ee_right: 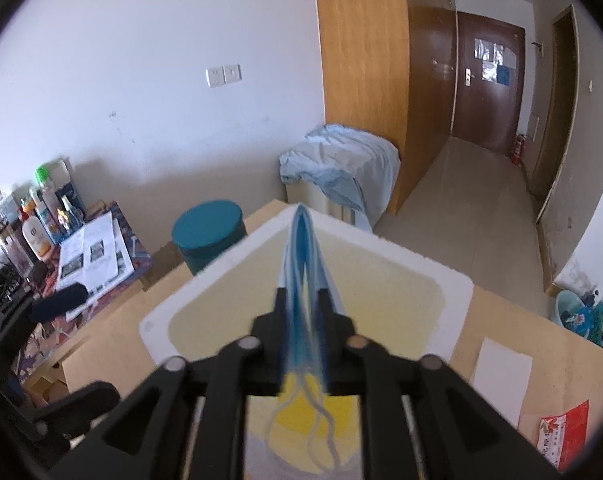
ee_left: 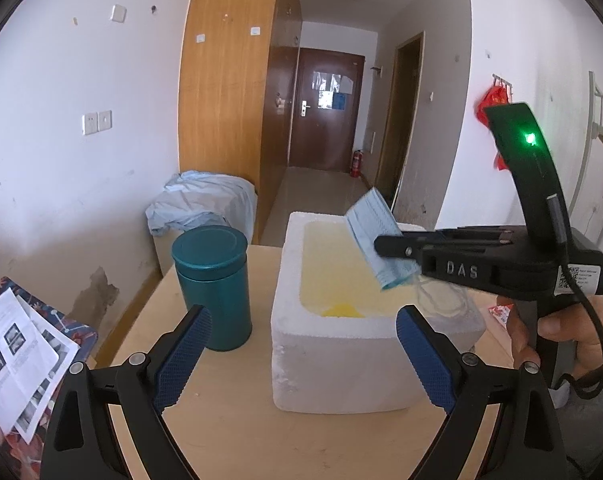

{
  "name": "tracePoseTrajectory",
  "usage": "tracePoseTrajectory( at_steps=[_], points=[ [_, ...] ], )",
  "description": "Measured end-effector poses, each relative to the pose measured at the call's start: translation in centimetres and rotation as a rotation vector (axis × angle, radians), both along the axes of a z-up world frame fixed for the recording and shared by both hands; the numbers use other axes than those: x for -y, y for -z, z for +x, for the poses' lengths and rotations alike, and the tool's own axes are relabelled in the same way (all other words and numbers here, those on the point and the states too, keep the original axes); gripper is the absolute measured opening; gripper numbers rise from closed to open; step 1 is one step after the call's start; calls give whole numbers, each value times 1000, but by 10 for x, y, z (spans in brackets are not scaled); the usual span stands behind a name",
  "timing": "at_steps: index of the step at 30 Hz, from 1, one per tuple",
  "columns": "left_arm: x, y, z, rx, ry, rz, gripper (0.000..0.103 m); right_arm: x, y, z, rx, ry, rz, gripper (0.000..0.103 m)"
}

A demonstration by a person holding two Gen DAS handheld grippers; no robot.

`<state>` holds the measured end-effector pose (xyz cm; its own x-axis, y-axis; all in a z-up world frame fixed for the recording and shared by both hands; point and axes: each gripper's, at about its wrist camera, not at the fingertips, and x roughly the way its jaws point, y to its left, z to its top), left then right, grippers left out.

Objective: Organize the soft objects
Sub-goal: 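Lower the blue mask into the box and open the right gripper, then move both tools back toward the grey sock and plastic bag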

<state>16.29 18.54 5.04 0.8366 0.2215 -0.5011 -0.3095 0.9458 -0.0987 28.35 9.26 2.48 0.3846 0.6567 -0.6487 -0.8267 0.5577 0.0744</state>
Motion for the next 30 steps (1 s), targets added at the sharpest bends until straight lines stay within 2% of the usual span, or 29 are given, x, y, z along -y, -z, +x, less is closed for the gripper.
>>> tracePoseTrajectory(
  at_steps=[2, 7, 16, 30],
  points=[
    [0, 1, 1, 0, 3, -4, 94, 4, -1, -1, 14, 13, 11, 54],
    [2, 3, 4, -10, 9, 0, 94, 11, -8, 0, 7, 12, 42, 54],
    [4, 4, 4, -3, 17, -16, 94, 29, -11, -10, 11, 32, 36, 54],
    [46, -2, -2, 16, 103, -5, 94, 86, -13, -44, 31, 98, 58, 54]
  ],
)
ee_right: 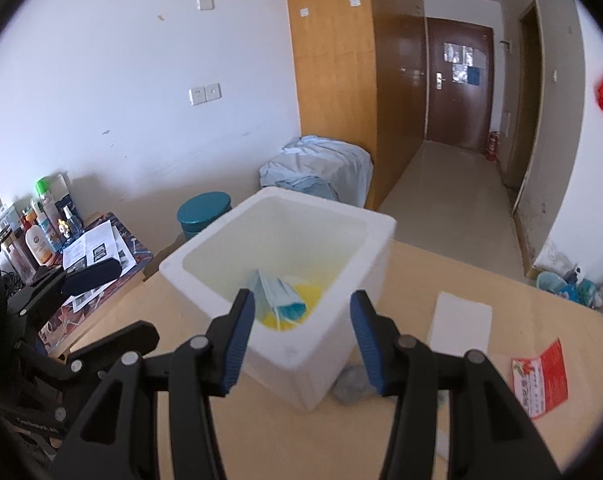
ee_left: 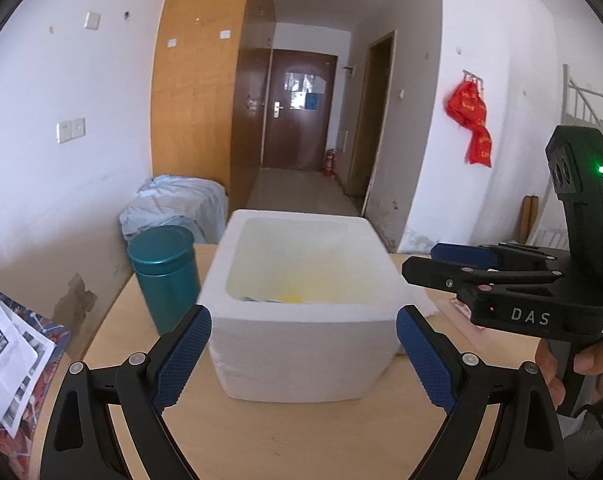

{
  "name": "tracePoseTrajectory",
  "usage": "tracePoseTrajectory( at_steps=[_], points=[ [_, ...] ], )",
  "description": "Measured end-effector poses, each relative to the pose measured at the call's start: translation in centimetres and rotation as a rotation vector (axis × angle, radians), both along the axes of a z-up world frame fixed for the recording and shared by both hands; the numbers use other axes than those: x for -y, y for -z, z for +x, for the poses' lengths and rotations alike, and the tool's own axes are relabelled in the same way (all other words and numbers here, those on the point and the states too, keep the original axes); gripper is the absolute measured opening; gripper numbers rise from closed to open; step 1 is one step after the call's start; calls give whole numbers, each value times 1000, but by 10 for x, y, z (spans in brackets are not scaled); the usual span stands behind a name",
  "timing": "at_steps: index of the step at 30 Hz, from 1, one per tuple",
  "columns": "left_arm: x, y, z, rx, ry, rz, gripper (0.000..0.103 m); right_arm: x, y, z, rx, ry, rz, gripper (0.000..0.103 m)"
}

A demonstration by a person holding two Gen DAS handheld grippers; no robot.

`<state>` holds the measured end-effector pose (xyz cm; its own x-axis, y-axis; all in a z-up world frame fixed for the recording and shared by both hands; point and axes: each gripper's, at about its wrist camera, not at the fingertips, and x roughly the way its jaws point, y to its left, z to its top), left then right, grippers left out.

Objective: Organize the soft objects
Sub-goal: 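Move both tools back toward the grey sock and plastic bag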

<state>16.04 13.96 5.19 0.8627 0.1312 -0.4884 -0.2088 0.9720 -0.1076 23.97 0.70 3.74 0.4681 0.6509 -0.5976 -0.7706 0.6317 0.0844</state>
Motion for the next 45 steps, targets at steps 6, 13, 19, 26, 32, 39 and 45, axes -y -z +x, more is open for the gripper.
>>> tracePoseTrajectory(
  at_steps=[6, 13, 19, 26, 32, 39, 45],
  points=[
    [19, -1, -3, 4, 43, -1, 94, 30, -1, -13, 5, 38, 15, 54],
    [44, -1, -5, 4, 100, 1, 94, 65, 1, -27, 8, 84, 33, 54],
    [70, 3, -3, 4, 155, 7, 94, 94, 7, -37, 16, 134, 39, 54],
    [109, 13, 6, -13, 232, 16, 94, 136, 18, -38, 2, 227, 34, 55],
    [138, 24, 21, -41, 299, 14, 94, 165, 28, -33, -11, 289, 29, 60],
    [163, 41, 45, -78, 356, 14, 94, 189, 44, -13, -38, 351, 1, 60],
    [172, 50, 65, -92, 376, 16, 94, 197, 49, 4, -43, 377, -14, 60]
  ],
)
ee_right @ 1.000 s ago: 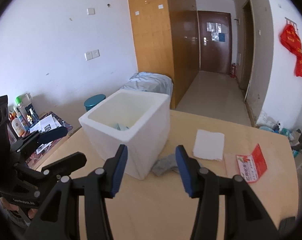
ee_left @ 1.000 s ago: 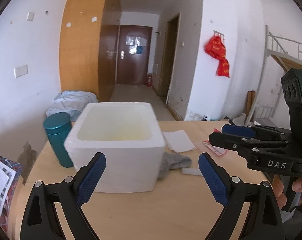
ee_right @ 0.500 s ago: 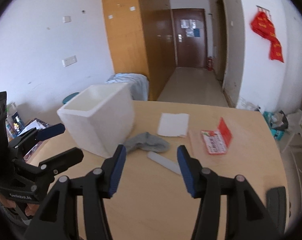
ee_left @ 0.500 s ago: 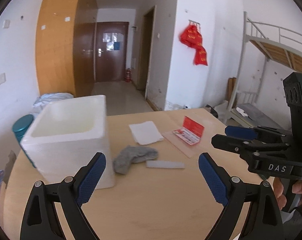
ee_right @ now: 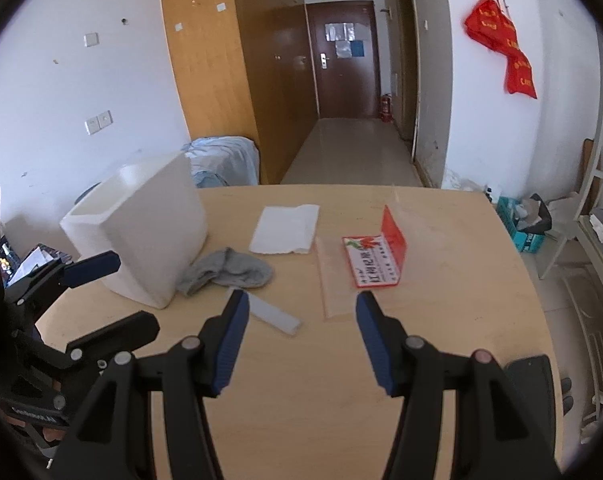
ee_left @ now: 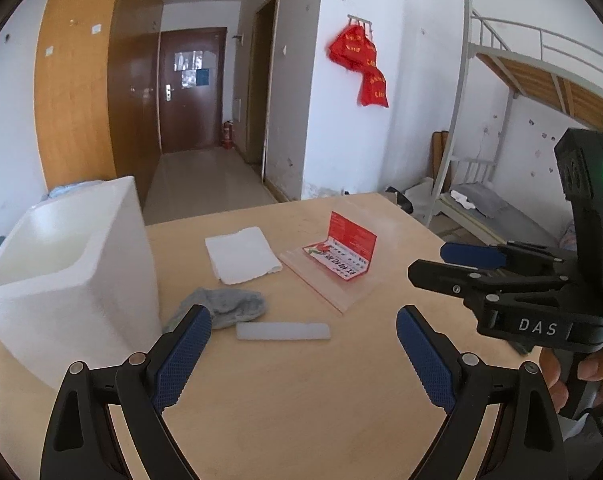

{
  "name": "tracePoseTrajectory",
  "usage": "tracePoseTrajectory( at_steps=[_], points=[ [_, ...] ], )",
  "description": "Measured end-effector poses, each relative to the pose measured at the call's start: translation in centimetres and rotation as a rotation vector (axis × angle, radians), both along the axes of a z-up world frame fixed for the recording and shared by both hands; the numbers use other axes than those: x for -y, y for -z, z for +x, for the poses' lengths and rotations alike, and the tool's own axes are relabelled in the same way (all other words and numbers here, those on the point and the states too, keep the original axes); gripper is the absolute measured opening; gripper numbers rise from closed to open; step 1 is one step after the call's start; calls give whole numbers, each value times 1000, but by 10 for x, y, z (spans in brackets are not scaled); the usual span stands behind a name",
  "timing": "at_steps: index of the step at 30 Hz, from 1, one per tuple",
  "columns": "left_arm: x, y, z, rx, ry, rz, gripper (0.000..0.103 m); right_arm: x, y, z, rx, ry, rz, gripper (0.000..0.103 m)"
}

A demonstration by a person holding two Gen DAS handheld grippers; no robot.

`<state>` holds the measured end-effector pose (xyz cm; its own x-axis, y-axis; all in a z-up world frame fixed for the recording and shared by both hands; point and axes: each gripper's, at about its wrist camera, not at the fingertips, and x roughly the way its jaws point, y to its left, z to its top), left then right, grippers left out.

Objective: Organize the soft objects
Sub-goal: 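Move both tools back toward the grey sock and plastic bag, then grasp the grey sock with the left gripper while the right gripper grasps the plastic bag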

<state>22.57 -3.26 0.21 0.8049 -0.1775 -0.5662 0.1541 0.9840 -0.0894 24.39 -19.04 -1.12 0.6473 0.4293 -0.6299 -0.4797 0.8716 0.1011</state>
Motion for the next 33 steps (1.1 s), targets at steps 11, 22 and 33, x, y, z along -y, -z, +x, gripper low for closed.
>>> tracePoseTrajectory(
  at_steps=[11, 22, 33],
  points=[
    [4, 23, 48, -78, -16, 5, 94, 10, 17, 45, -30, 52, -44, 60],
    [-8, 44, 84, -106, -58, 18, 94, 20, 41, 93, -103, 106, -84, 60],
    [-32, 70, 108, -153, -91, -11, 94, 40, 73, 129, -184, 196, -138, 60]
  ],
)
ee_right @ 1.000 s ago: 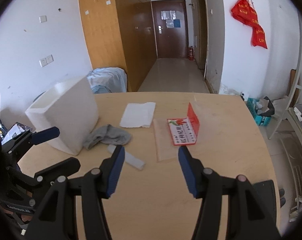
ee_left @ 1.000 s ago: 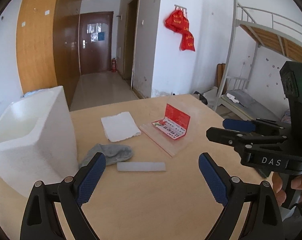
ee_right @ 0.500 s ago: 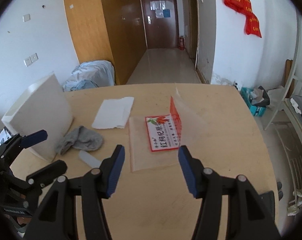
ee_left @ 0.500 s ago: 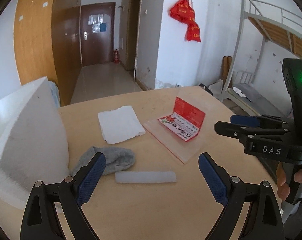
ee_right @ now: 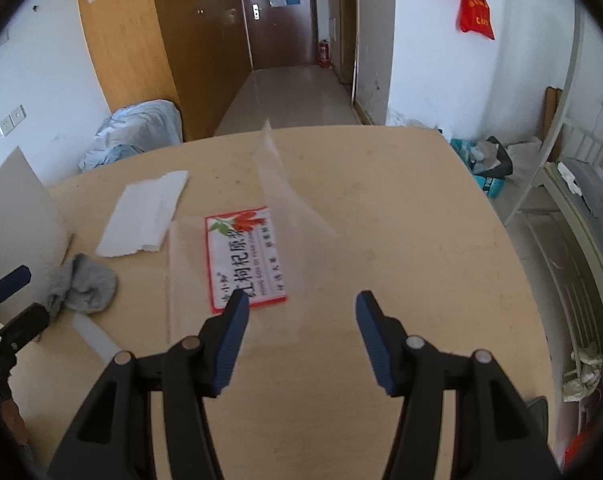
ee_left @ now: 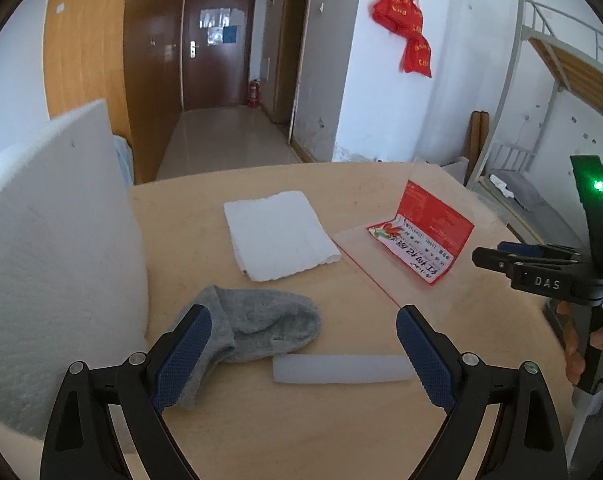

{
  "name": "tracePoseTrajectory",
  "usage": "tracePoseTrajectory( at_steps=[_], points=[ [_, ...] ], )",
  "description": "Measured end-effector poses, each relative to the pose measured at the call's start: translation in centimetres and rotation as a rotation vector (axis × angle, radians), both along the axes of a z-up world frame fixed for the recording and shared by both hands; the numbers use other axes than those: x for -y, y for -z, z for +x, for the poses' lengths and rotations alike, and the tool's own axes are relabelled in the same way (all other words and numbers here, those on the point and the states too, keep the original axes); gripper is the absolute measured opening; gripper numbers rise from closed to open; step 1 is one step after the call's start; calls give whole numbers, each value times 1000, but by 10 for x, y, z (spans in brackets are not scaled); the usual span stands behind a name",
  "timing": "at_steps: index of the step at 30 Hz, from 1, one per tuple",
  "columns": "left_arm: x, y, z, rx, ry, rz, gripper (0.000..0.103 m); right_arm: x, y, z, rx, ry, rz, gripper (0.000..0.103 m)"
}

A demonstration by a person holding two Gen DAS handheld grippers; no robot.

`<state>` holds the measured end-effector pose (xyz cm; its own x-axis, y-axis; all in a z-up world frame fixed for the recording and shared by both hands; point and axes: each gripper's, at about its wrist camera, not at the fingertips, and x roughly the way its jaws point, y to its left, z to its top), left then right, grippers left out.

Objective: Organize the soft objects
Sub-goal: 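Grasp the grey sock with the left gripper while the right gripper grasps the plastic bag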

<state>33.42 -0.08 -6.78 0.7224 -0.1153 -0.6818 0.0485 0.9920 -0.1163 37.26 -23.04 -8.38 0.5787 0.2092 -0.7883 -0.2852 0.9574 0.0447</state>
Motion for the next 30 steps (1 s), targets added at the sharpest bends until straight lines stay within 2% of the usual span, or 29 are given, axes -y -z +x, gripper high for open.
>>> tracePoseTrajectory(
  at_steps=[10, 16, 23, 30],
  points=[
    [-11, 18, 14, -39, 9, -24, 94, -12, 15, 24, -41, -3, -6, 60],
    [-7, 24, 25, -62, -22, 35, 94, -12, 18, 28, -47, -9, 6, 60],
    [-12, 40, 39, -123, -47, 14, 94, -12, 18, 30, -45, -14, 31, 60],
    [-7, 51, 42, -146, -69, 84, 85, -13, 19, 30, -57, -22, 45, 48]
  ],
)
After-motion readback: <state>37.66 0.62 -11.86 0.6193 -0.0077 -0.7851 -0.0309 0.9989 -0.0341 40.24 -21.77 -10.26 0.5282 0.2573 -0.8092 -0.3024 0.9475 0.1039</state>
